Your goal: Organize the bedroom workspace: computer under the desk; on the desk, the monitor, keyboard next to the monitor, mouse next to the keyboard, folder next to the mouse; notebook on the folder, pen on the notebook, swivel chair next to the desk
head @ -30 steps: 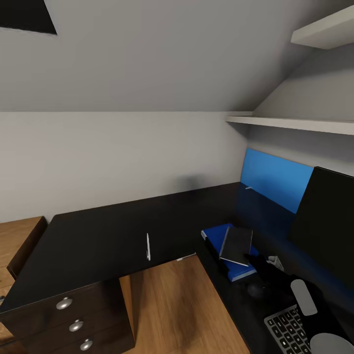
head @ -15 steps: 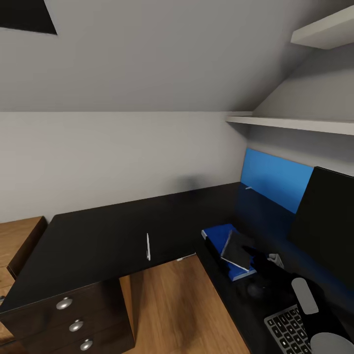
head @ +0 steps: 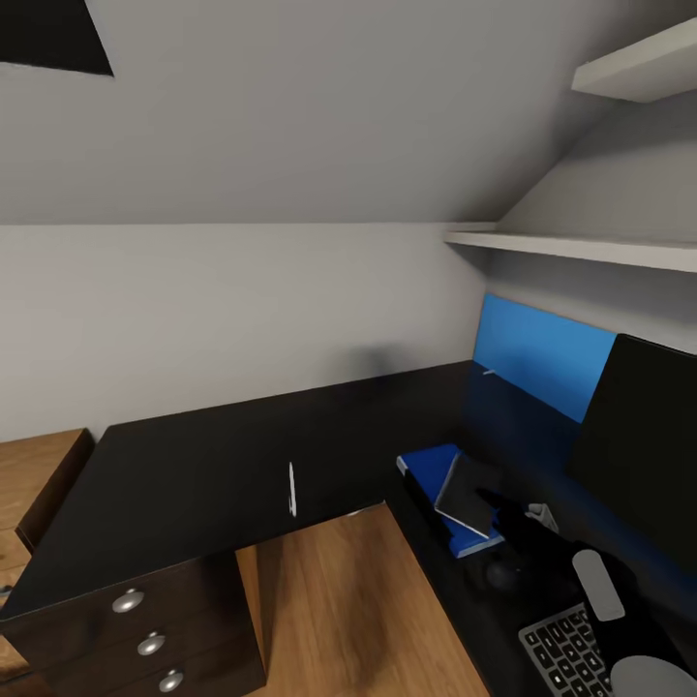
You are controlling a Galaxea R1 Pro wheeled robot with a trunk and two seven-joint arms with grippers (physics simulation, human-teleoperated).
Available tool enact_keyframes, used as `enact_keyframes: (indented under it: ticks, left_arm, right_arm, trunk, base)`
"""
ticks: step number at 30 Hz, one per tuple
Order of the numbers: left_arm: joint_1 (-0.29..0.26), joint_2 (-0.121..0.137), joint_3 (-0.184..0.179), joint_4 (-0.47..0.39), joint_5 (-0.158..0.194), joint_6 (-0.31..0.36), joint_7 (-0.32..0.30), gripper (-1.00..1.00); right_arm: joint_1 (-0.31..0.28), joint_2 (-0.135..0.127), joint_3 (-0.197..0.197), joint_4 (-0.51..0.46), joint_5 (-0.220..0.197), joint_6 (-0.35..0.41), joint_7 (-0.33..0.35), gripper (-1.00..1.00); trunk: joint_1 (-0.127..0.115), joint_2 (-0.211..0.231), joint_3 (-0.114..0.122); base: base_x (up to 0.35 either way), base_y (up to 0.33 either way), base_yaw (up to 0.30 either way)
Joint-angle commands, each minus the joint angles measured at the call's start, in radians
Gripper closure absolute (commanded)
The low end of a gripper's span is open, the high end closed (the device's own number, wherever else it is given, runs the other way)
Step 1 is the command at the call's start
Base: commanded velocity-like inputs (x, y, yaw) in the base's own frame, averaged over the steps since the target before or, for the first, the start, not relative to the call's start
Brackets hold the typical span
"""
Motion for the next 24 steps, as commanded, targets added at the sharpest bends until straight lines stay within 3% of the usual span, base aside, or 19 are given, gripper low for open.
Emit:
enact_keyframes:
  ticks: [1, 24]
  left_arm:
    - [-0.001, 0.0, 0.003, 0.0, -0.005, -0.002, 0.003, -1.0]
    - [0.0, 0.0, 0.003, 0.0, -0.005, -0.002, 0.003, -1.0]
  right_arm:
    - [-0.001, 0.0, -0.003, 0.0, 0.007, 0.005, 0.003, -1.0]
    - [-0.001, 0.0, -0.003, -0.003, 0.006, 0.006, 0.007, -1.0]
  trunk:
    - [-0.004, 0.007, 0.002]
    - [-0.092, 0.168, 0.074]
  base:
    - [0.0, 0.0, 0.0]
    - [0.0, 0.0, 0.0]
